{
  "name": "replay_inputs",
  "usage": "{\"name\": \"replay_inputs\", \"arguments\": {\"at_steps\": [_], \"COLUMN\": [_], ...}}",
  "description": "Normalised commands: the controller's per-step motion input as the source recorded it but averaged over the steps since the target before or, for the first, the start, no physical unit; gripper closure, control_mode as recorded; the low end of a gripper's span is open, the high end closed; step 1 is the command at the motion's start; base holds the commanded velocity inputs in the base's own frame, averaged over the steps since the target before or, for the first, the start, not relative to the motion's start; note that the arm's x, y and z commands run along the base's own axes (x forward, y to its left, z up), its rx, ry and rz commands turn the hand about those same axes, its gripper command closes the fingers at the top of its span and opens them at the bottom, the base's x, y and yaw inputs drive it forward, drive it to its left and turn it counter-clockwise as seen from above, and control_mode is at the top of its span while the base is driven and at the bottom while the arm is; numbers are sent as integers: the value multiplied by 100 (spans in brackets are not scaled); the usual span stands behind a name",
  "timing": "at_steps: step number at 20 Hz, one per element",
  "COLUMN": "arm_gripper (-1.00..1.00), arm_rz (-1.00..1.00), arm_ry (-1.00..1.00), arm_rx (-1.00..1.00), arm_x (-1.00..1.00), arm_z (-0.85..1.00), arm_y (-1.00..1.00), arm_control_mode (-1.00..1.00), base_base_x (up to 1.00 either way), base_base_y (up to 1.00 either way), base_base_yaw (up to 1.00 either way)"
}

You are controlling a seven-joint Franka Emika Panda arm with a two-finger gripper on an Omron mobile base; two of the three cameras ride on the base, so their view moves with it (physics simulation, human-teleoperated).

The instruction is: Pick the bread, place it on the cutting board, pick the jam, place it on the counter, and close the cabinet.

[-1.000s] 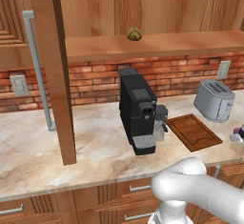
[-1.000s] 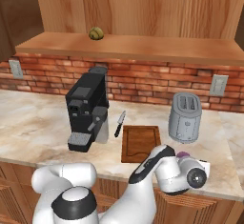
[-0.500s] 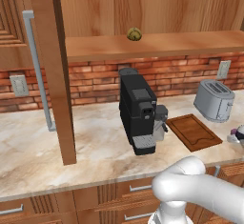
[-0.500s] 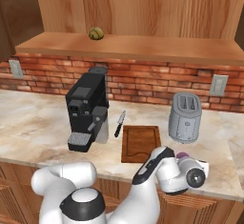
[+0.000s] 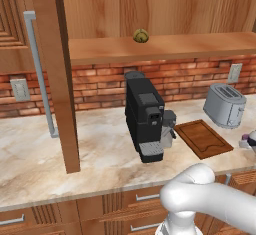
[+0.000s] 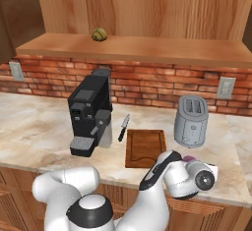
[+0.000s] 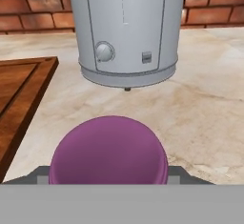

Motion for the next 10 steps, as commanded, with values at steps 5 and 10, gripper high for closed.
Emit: {"name": "replay_inputs", "arguments": {"at_steps": [5, 10], "arm_gripper": [-100, -100], "arm_rz": [0, 0], "arm_ry": [5, 0], "arm_rx": [0, 0], "arm_x": [0, 0], "arm_z": [0, 0], "arm_y": [0, 0], "arm_control_mode": [-100, -100], "base_base_x": [0, 0], "base_base_y": [0, 0], "base_base_yaw": [0, 0]}}
